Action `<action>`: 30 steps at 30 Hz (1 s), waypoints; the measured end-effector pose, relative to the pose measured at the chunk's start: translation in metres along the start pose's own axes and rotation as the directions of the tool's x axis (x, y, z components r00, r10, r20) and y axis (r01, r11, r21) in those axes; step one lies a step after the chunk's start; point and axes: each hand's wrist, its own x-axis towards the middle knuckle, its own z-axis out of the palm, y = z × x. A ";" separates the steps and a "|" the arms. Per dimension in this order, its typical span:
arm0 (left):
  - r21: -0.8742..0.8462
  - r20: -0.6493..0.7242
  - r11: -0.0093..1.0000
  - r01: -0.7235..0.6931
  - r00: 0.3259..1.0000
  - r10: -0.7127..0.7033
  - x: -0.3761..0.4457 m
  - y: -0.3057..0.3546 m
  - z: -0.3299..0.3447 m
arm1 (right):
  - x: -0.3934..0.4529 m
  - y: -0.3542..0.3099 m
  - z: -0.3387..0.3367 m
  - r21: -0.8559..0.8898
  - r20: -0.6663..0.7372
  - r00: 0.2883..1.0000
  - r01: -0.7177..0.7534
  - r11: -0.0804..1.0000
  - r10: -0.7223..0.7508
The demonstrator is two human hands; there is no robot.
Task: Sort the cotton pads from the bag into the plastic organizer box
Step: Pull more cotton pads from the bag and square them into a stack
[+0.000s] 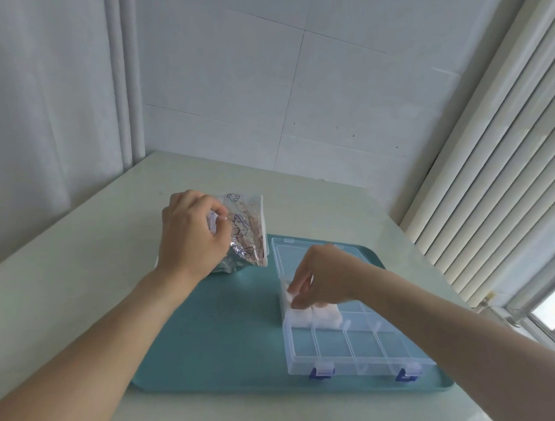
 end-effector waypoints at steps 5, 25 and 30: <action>0.130 0.052 0.979 0.157 0.985 -0.165 -0.002 -0.002 -0.001 | 0.007 0.009 -0.031 0.148 -0.165 0.986 -0.004 0.989 0.029; 0.082 0.309 0.892 0.445 0.839 -0.448 0.008 -0.032 -0.002 | 0.105 -0.040 -0.005 0.766 -0.039 0.995 -0.028 0.642 0.090; 0.075 0.348 0.851 0.520 0.786 -0.511 0.010 -0.040 -0.001 | 0.108 -0.042 -0.001 0.770 -0.150 0.977 0.021 0.638 0.149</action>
